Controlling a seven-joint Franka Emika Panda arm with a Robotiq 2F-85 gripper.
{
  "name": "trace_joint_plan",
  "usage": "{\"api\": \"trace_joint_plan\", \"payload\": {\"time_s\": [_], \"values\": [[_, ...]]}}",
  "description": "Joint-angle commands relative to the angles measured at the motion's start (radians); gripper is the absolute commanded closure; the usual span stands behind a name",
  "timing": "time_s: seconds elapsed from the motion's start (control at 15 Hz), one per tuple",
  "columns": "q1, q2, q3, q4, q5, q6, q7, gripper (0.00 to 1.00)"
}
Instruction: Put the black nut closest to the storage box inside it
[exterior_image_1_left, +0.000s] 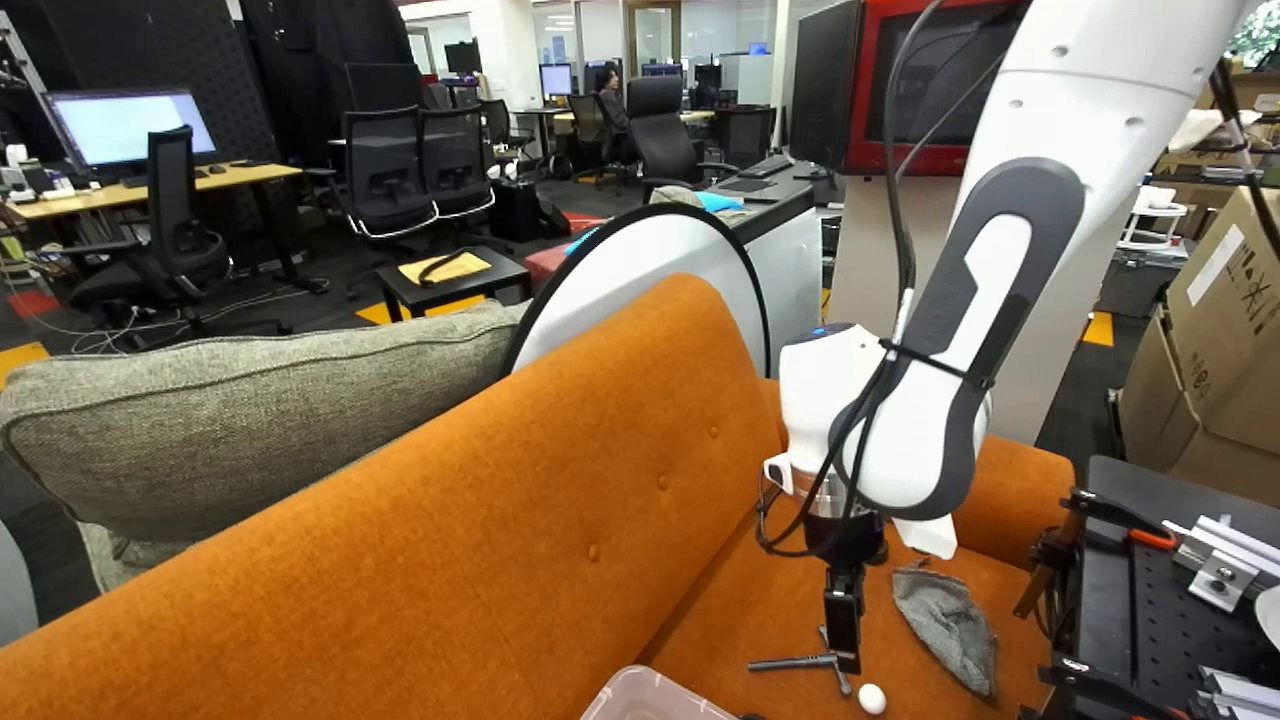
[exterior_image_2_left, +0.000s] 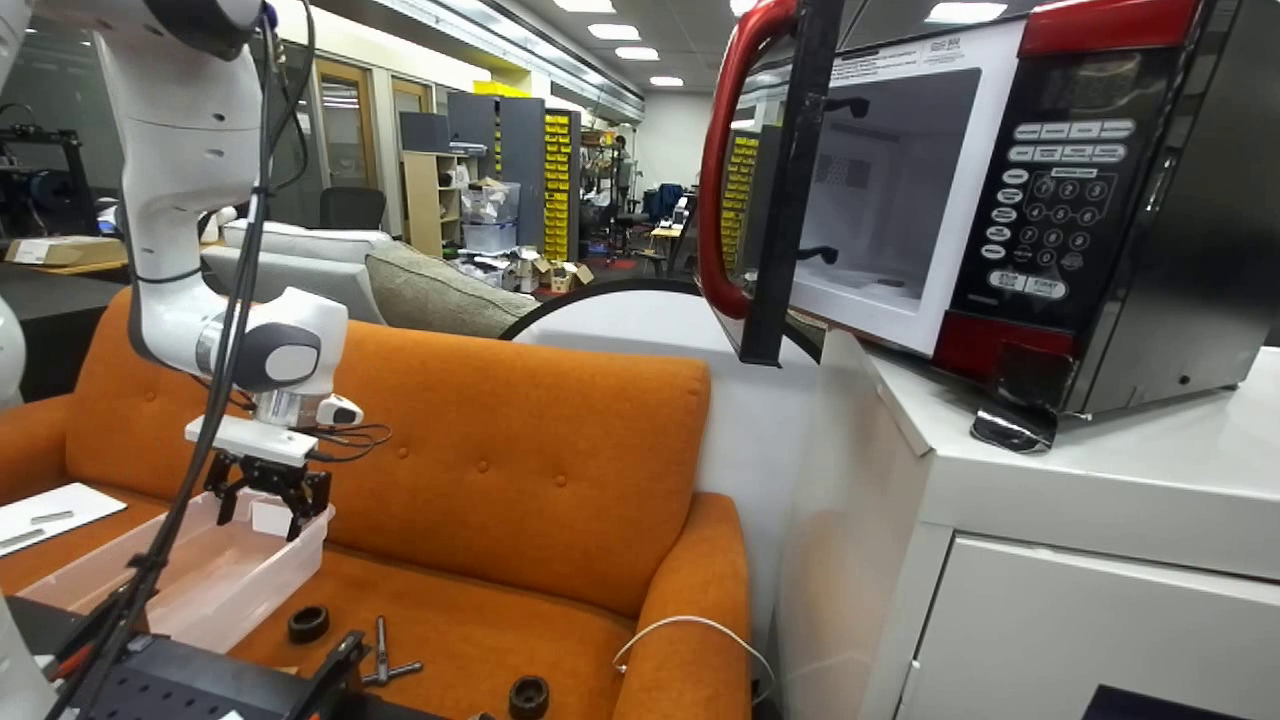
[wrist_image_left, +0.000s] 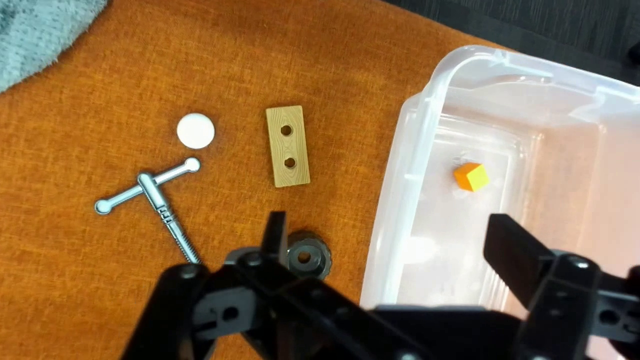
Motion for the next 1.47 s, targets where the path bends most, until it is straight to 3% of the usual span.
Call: {"api": "trace_joint_plan", "payload": {"time_s": [0.0, 0.13, 0.87, 1.0, 1.4], "values": [[0.007, 0.115, -0.019, 0.083, -0.111, 0.073, 0.067, 0.00], [-0.026, 0.109, 0.008, 0.069, -0.140, 0.066, 0.087, 0.00], [-0.012, 0.194, -0.030, 0.137, -0.200, 0.112, 0.119, 0.00], [0.000, 0.240, -0.056, 0.173, -0.231, 0.132, 0.129, 0.00], [-0.052, 0.441, 0.005, 0.365, -0.238, 0.111, 0.112, 0.00]]}}
